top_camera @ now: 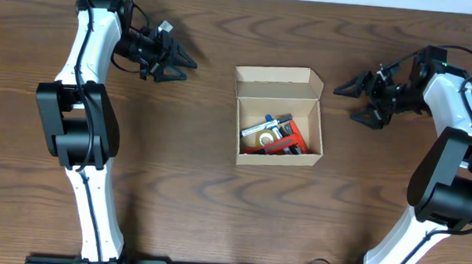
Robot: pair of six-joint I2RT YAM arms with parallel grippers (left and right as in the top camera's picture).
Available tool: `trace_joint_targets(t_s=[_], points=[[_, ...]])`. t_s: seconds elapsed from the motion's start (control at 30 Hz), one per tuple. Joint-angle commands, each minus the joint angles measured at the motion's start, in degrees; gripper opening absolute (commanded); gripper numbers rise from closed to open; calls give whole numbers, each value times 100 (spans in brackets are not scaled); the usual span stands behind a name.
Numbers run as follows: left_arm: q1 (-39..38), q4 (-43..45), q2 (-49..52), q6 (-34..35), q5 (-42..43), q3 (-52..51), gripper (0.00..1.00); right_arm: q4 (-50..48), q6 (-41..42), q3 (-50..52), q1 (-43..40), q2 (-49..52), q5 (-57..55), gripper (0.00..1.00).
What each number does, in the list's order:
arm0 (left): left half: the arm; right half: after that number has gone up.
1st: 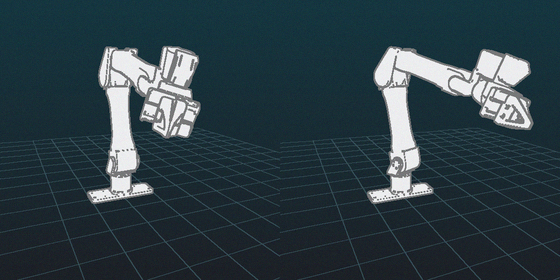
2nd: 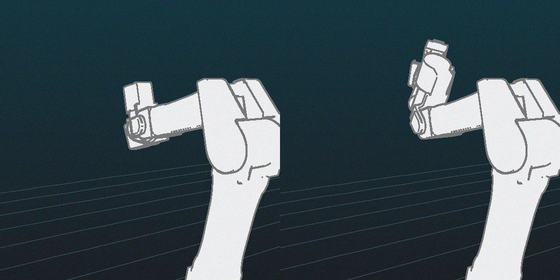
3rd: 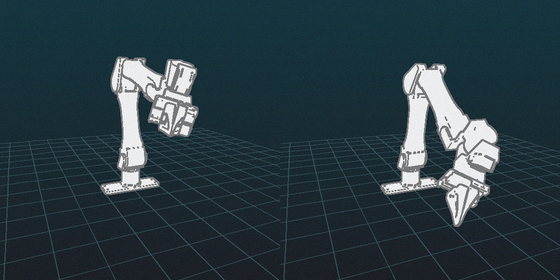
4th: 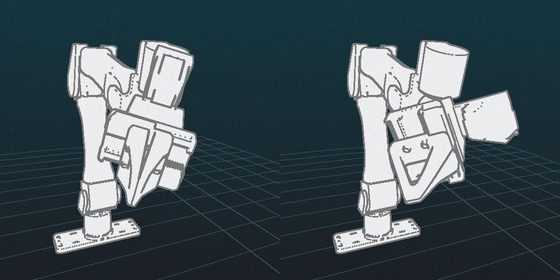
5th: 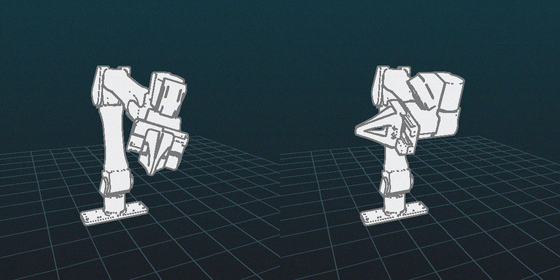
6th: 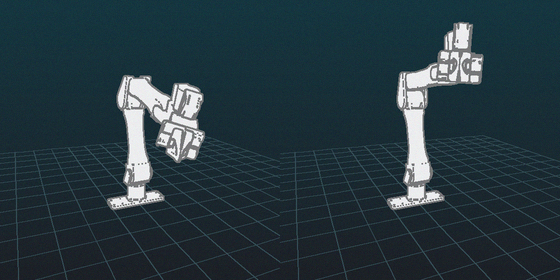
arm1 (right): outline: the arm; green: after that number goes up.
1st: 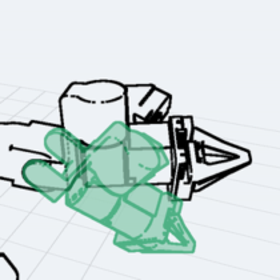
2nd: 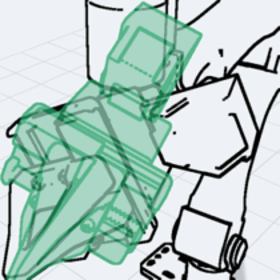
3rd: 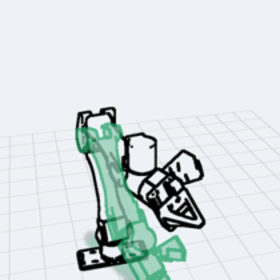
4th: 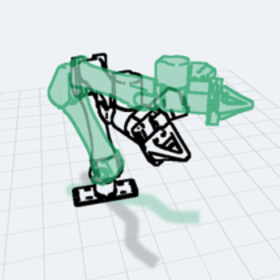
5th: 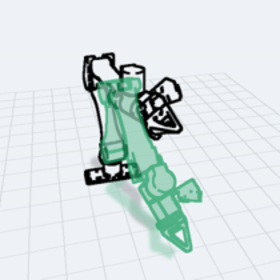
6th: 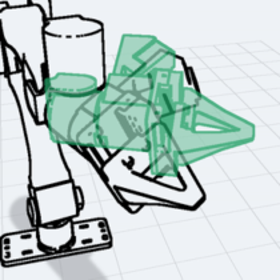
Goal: Pack container
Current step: 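Bring both grippers to the box's side flaps, then push the left and right side flaps inward with both grippers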
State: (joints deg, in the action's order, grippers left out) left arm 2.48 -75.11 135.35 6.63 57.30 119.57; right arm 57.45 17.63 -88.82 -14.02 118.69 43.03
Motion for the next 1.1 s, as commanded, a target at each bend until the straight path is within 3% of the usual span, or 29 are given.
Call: trace_joint_targets(t_s=[0.0,0.03,0.07,0.13,0.23,0.5,1.07], points=[[13,140,31,-76,70,-142,30,-50,131,44,-20,50,131,58],[15,216,31,-20,72,-232,14,-76,175,46,-20,50,125,46],[17,282,31,9,74,-310,6,-98,219,46,-20,50,111,37],[17,431,31,109,81,-527,6,-155,339,46,-20,52,24,16],[17,610,31,111,81,-815,6,-282,387,46,-20,63,9,2],[17,944,31,136,81,-1067,5,-588,573,46,-15,372,52,2],[-275,1434,31,632,125,-1067,6,-1727,1038,44,57,894,1207,1]])
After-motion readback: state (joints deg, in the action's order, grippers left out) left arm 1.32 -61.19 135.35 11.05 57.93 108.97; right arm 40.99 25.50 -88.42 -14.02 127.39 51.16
